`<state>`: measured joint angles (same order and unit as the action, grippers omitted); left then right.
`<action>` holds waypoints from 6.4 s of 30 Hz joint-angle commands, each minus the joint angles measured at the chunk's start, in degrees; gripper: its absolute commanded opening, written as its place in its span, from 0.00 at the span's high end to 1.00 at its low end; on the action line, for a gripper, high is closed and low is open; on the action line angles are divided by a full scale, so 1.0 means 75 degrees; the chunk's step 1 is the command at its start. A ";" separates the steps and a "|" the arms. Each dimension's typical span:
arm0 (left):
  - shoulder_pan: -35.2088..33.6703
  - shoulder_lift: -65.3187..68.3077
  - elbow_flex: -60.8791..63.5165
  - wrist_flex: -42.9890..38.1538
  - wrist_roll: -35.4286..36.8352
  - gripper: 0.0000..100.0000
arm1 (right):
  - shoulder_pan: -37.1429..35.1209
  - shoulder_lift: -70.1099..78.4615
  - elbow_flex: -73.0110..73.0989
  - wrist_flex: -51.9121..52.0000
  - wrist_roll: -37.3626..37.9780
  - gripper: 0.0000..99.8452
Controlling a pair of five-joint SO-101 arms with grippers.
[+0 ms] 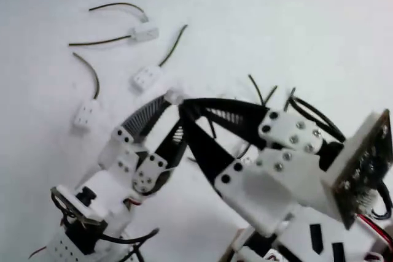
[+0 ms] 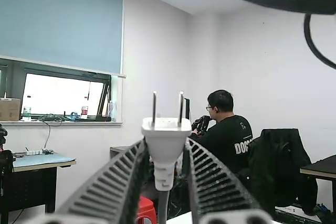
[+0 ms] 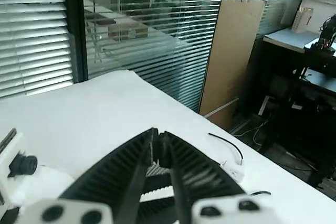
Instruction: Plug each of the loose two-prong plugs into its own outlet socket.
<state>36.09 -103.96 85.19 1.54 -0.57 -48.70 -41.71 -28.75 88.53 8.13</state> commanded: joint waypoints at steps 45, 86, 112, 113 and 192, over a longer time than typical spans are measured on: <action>-0.0475 -0.0088 -0.0469 -0.0117 0.0070 0.98 | -0.0428 -0.0182 0.1805 -0.1788 0.3177 0.98; -0.0475 -0.0088 -0.0516 0.0105 0.0070 0.98 | 0.0697 0.2069 0.1242 -0.3733 0.3938 0.98; -0.0486 -0.0088 -0.0539 0.0094 0.0070 0.98 | 0.3229 0.2690 0.1348 -0.3780 0.3985 0.98; -0.0486 -0.0088 -0.0539 0.0094 0.0070 0.98 | 0.3253 0.2690 0.1184 -0.3780 0.3985 0.98; -0.6804 1.4060 -1.1874 1.1007 -0.2954 0.98 | 0.7144 0.2116 1.2015 -0.5855 0.0586 0.98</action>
<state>-13.05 0.04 -0.88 84.18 -22.29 5.54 -24.92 61.19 45.71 12.88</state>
